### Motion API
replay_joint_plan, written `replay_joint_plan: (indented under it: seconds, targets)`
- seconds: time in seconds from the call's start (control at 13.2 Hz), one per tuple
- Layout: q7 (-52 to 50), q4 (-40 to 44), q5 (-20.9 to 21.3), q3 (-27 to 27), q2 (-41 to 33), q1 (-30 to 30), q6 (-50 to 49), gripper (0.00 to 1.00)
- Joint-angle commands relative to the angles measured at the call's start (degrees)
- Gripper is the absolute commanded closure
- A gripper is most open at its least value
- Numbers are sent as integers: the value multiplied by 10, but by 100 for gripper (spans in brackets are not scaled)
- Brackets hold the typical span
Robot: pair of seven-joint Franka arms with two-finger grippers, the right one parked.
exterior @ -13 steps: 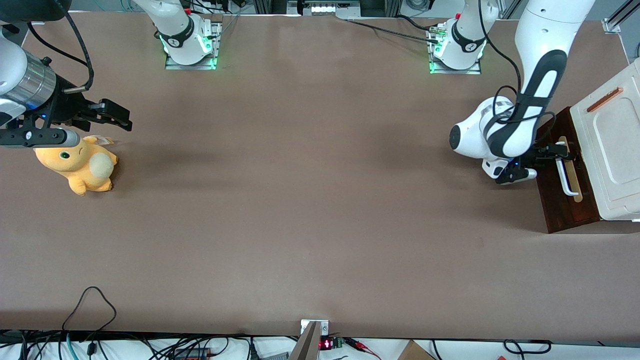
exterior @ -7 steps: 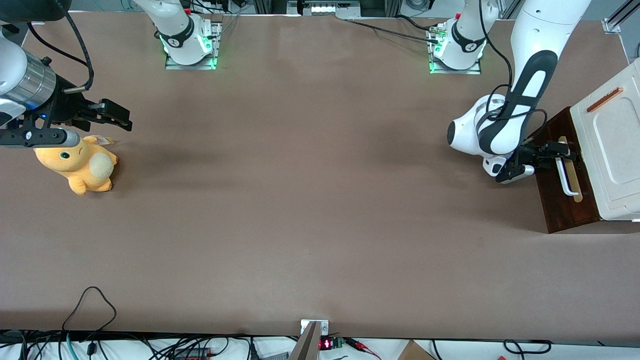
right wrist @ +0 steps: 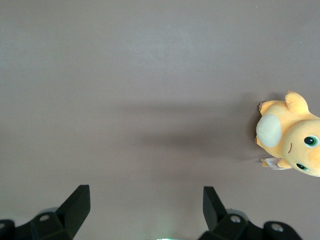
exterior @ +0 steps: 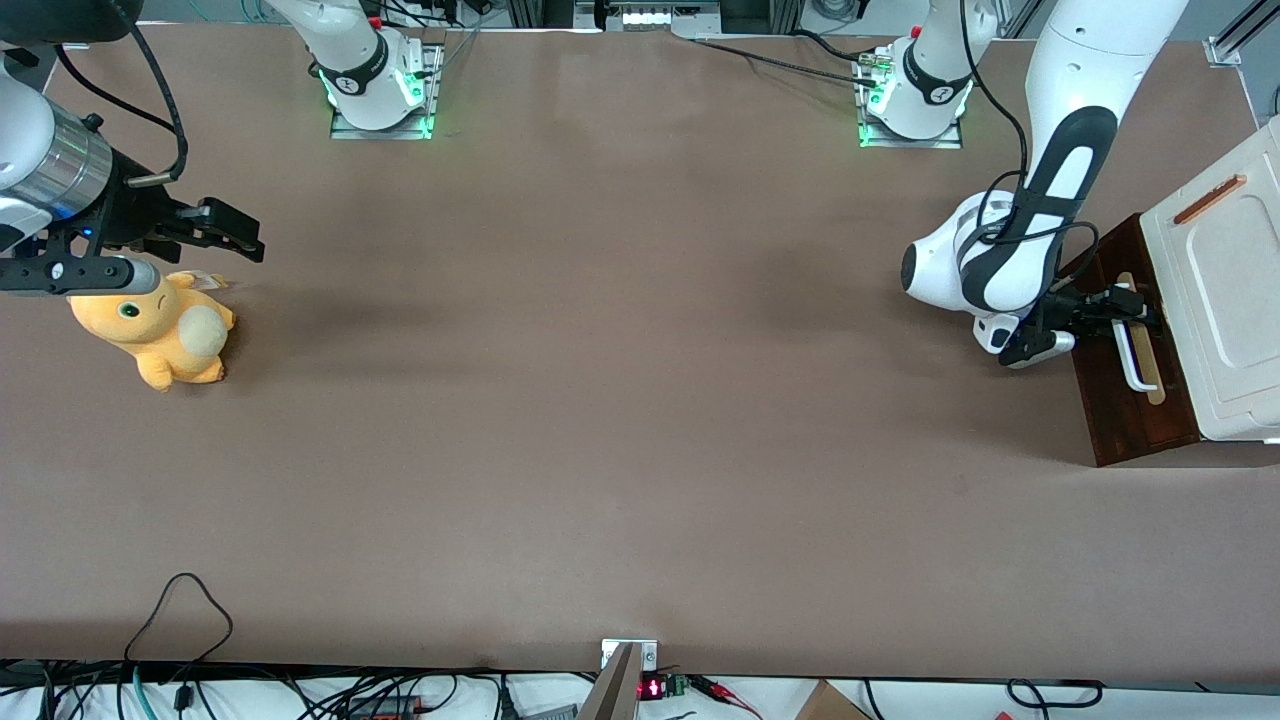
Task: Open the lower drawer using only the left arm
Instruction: 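Close the left gripper around the white bar handle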
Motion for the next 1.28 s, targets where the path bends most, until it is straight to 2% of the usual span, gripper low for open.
replay_joint_plan:
  seconds: [0.0,0.68,0.91,1.21]
  targets:
    - [-15,-2,15,6,3,-6,0,43]
    - [-9,4,20,6,7,-11,4,43]
    - [-8,4,24,6,8,-11,13,54]
    - [-9,4,34,6,13,-11,16,56]
